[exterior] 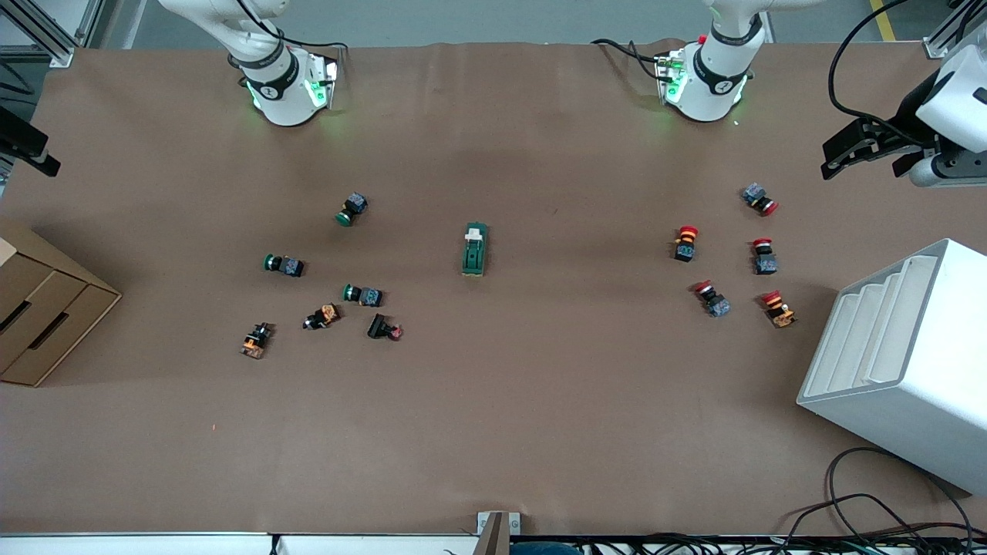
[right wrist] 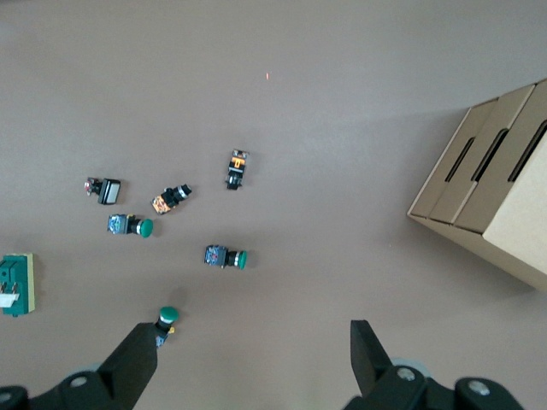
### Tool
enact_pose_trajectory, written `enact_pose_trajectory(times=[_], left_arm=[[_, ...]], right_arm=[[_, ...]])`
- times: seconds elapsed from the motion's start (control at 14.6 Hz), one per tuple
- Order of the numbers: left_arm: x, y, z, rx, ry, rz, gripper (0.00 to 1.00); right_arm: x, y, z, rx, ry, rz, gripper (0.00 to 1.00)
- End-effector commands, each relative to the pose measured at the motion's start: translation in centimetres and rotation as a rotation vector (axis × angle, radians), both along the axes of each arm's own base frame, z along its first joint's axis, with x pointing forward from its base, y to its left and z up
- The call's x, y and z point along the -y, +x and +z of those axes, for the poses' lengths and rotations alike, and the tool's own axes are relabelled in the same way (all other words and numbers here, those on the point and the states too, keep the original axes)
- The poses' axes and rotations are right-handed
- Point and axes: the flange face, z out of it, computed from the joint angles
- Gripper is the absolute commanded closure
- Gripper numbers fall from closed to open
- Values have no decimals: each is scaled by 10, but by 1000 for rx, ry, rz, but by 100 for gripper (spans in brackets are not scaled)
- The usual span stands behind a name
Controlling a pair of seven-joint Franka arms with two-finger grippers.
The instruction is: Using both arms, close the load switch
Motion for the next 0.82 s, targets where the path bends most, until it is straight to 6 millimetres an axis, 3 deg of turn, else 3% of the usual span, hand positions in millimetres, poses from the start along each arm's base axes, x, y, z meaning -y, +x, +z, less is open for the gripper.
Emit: enact_pose_trajectory(times=[0.0,0.2,0.48,0.75], left_arm=[[1,2,4,1,15,-10,0],[0,2,5,4,13,-10,0],[7,1,4,0,7,-6,0],[53,-15,-3,-51,20,-8,0]], right_arm=[[2,16,-19,-13,12,-3,0],[10,26,-26,10,10,-17,0],[11,25,-28,-7,3,-15,0],[22,23,-28,-11,2,-38,0]])
